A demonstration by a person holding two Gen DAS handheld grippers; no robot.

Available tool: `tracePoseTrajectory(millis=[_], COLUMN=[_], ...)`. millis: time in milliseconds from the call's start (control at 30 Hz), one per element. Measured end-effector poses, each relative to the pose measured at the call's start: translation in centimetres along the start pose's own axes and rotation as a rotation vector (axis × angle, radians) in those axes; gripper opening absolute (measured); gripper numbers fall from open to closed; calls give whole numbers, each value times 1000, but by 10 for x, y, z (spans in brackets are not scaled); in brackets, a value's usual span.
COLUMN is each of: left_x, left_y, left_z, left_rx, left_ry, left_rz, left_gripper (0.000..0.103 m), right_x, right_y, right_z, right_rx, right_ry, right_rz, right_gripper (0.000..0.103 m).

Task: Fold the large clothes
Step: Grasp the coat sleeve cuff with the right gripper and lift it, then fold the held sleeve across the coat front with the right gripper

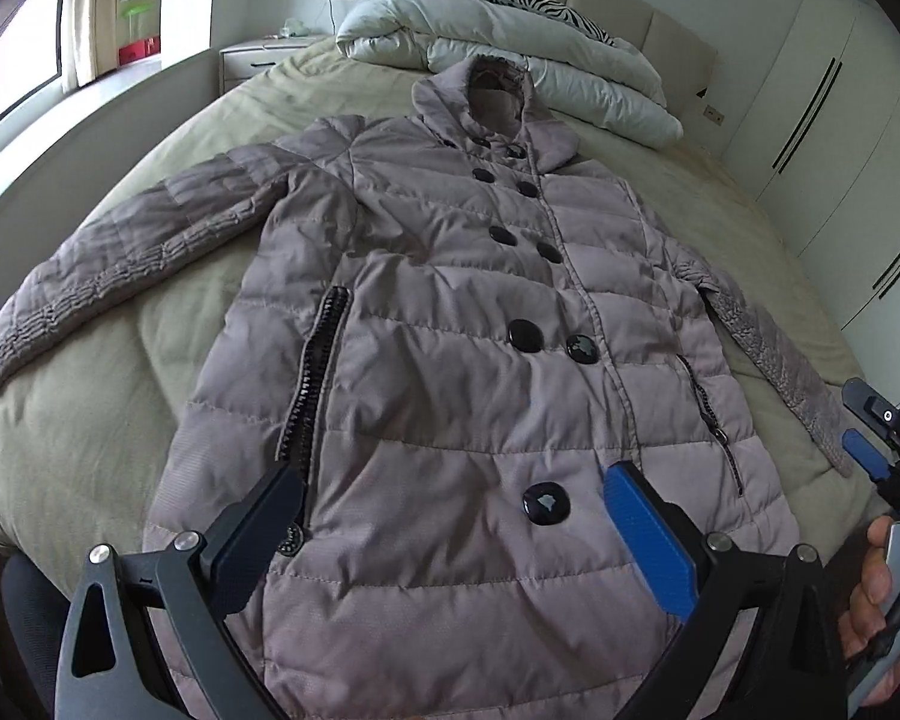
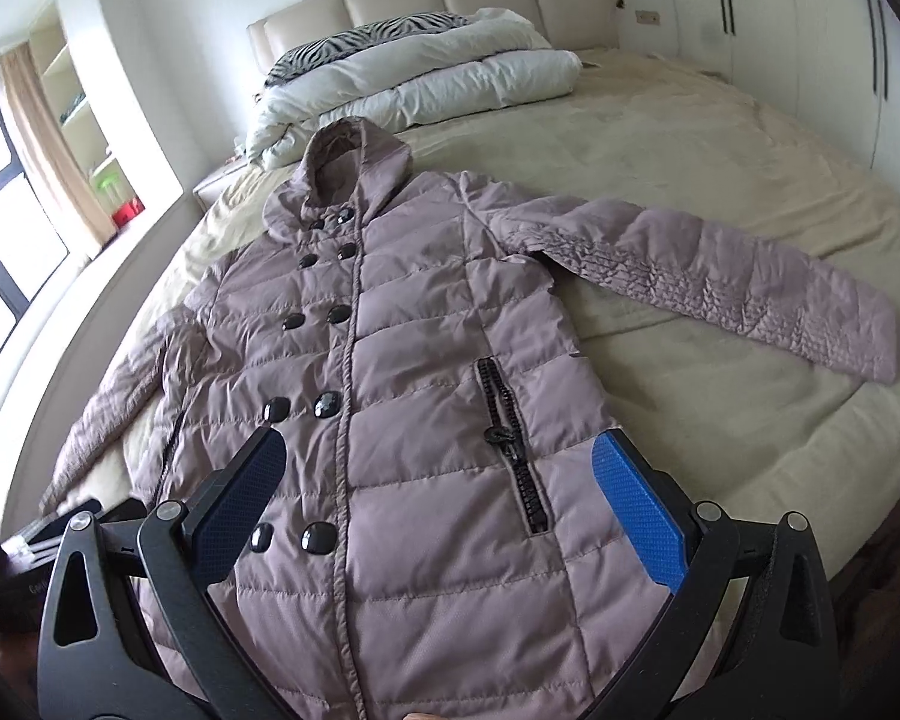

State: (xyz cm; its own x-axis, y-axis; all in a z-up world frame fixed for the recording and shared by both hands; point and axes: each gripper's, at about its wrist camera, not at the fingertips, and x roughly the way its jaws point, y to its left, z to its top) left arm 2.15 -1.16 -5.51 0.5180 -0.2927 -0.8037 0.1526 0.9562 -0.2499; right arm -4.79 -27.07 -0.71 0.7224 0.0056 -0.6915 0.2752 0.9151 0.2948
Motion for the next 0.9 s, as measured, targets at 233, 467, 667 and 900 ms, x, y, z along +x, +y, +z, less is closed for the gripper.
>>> tracePoseTrajectory(millis=[233,467,667,900], left_x=[2,28,40,41], left_y=[-20,-17,-35,-34], left_z=[9,20,20,20], left_rx=[87,-21,5,1], left_ry=[-88,-3,13,11], left_rz=[-49,-123,-157,-176], left_gripper=[103,103,103,103], right_x=[23,33,64,69], right_y=[-191,-359,-412,-438], right_z=[28,0,-17,0], right_rx=[491,967,1136,1204], right_ry=[-68,-220,-195,-239], right_rz=[84,263,308,177], right_gripper=[103,103,97,91])
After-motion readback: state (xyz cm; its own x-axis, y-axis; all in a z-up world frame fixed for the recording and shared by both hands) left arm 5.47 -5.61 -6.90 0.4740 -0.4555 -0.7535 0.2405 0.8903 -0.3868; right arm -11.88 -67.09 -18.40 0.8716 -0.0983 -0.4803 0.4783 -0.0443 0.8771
